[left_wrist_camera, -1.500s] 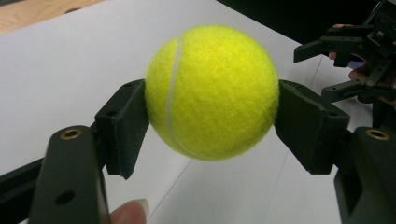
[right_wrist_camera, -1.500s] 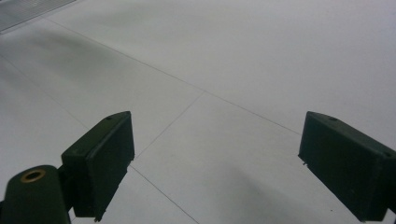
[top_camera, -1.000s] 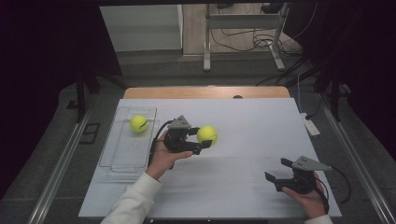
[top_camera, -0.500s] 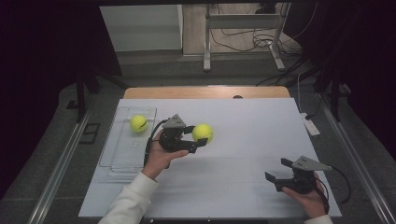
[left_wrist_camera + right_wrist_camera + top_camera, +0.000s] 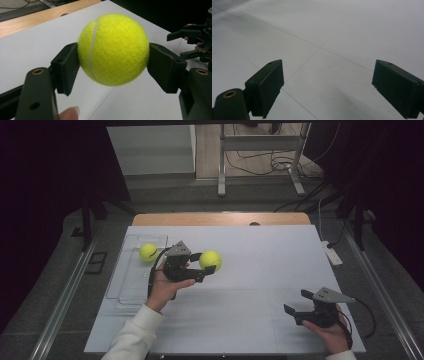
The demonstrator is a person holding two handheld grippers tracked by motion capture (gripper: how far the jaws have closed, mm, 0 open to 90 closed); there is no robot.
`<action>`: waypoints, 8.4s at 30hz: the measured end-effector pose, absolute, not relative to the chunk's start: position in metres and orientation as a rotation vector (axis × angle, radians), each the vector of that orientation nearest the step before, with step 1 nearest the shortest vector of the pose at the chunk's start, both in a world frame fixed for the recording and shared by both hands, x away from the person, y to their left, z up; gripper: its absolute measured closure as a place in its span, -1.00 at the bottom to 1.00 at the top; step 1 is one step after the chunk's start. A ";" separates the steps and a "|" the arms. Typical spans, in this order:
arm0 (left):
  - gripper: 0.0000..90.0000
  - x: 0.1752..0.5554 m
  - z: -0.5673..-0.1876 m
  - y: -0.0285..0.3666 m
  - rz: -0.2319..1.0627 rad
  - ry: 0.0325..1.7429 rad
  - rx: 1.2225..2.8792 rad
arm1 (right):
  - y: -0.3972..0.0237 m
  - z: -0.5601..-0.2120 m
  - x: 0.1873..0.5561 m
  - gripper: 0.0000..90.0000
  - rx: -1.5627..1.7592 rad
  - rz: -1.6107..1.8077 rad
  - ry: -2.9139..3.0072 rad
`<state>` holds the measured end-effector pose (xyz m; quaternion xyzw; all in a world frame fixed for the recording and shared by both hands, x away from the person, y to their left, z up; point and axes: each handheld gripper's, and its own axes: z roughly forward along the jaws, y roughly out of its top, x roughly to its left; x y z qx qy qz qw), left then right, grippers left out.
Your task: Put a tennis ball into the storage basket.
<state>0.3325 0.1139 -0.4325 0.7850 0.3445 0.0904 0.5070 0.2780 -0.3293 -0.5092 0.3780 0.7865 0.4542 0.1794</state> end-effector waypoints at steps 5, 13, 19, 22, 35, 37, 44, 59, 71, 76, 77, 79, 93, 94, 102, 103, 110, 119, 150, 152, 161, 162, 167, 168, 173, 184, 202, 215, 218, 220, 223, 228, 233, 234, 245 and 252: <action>-0.35 0.332 -0.431 0.121 0.225 0.840 1.881 | -0.329 -0.509 0.278 -0.76 1.070 1.284 2.222; -0.35 0.330 -0.430 0.133 0.245 0.866 1.867 | -0.329 -0.509 0.278 -0.76 1.070 1.281 2.222; -0.35 0.328 -0.430 0.142 0.260 0.881 1.858 | -0.329 -0.509 0.278 -0.76 1.069 1.279 2.222; -0.35 0.328 -0.430 0.147 0.266 0.893 1.854 | -0.329 -0.509 0.278 -0.76 1.069 1.280 2.222; -0.35 0.326 -0.430 0.164 0.300 0.934 1.831 | -0.329 -0.509 0.278 -0.76 1.067 1.273 2.223; -0.35 0.326 -0.430 0.167 0.303 0.939 1.823 | -0.329 -0.509 0.278 -0.76 1.067 1.276 2.223; -0.35 0.326 -0.429 0.173 0.313 0.952 1.811 | -0.329 -0.509 0.278 -0.76 1.067 1.275 2.223; -0.35 0.323 -0.426 0.185 0.333 0.974 1.784 | -0.329 -0.509 0.278 -0.76 1.066 1.270 2.222; -0.35 0.321 -0.426 0.194 0.355 1.000 1.777 | -0.329 -0.509 0.278 -0.76 1.065 1.274 2.220; -0.35 0.320 -0.427 0.197 0.359 1.006 1.776 | -0.328 -0.509 0.278 -0.76 1.066 1.275 2.220; -0.35 0.320 -0.427 0.198 0.358 1.009 1.774 | -0.328 -0.509 0.278 -0.76 1.067 1.272 2.219; -0.35 0.320 -0.428 0.200 0.360 1.015 1.770 | -0.328 -0.509 0.278 -0.76 1.067 1.273 2.219; -0.35 0.321 -0.430 0.216 0.396 1.065 1.743 | -0.328 -0.509 0.278 -0.76 1.064 1.275 2.222; -0.35 0.321 -0.430 0.218 0.400 1.068 1.743 | -0.328 -0.509 0.278 -0.76 1.064 1.275 2.222; -0.35 0.323 -0.432 0.225 0.411 1.090 1.734 | -0.328 -0.509 0.278 -0.76 1.062 1.275 2.223; -0.35 0.323 -0.432 0.225 0.411 1.090 1.734 | -0.328 -0.509 0.278 -0.76 1.062 1.275 2.222; -0.35 0.324 -0.434 0.232 0.423 1.120 1.725 | -0.328 -0.509 0.278 -0.76 1.063 1.277 2.222; -0.35 0.322 -0.436 0.240 0.439 1.150 1.719 | -0.329 -0.508 0.278 -0.76 1.065 1.280 2.220; -0.35 0.308 -0.448 0.286 0.495 1.286 1.686 | -0.328 -0.508 0.278 -0.76 1.060 1.276 2.223; -0.35 0.308 -0.450 0.288 0.499 1.294 1.691 | -0.327 -0.508 0.278 -0.76 1.059 1.275 2.223; -0.35 0.307 -0.455 0.294 0.512 1.341 1.713 | -0.327 -0.508 0.278 -0.76 1.058 1.274 2.226; -0.35 0.307 -0.455 0.295 0.511 1.345 1.715 | -0.327 -0.508 0.278 -0.76 1.057 1.274 2.226; -0.35 0.308 -0.458 0.296 0.512 1.364 1.729 | -0.327 -0.508 0.278 -0.76 1.058 1.273 2.226; -0.36 0.309 -0.459 0.296 0.510 1.372 1.737 | -0.327 -0.509 0.278 -0.76 1.057 1.273 2.227; -0.36 0.311 -0.462 0.297 0.500 1.394 1.756 | -0.327 -0.509 0.278 -0.76 1.058 1.273 2.226; -0.36 0.315 -0.470 0.300 0.466 1.441 1.790 | -0.327 -0.509 0.278 -0.76 1.057 1.273 2.227; -0.12 0.324 -0.487 0.300 0.362 1.539 1.877 | -0.327 -0.508 0.278 -0.76 1.058 1.277 2.225; -0.21 0.323 -0.485 0.299 0.378 1.521 1.860 | -0.327 -0.508 0.278 -0.76 1.058 1.277 2.225; -0.30 0.321 -0.483 0.298 0.377 1.486 1.843 | -0.328 -0.508 0.278 -0.76 1.059 1.277 2.223; -0.34 0.321 -0.482 0.298 0.375 1.467 1.826 | -0.328 -0.509 0.278 -0.76 1.059 1.276 2.224; -0.41 0.319 -0.480 0.297 0.367 1.438 1.809 | -0.328 -0.509 0.278 -0.76 1.060 1.278 2.224; -0.48 0.317 -0.476 0.297 0.350 1.395 1.763 | -0.328 -0.509 0.278 -0.76 1.059 1.278 2.224; -0.54 0.312 -0.471 0.294 0.334 1.343 1.756 | -0.328 -0.509 0.278 -0.76 1.058 1.277 2.224; -0.55 0.311 -0.470 0.294 0.332 1.330 1.757 | -0.328 -0.509 0.278 -0.76 1.059 1.278 2.224; -0.61 0.298 -0.464 0.268 0.343 1.190 1.789 | -0.327 -0.509 0.280 -0.76 1.062 1.278 2.226; -0.62 0.292 -0.461 0.249 0.344 1.130 1.820 | -0.326 -0.509 0.282 -0.76 1.053 1.299 2.226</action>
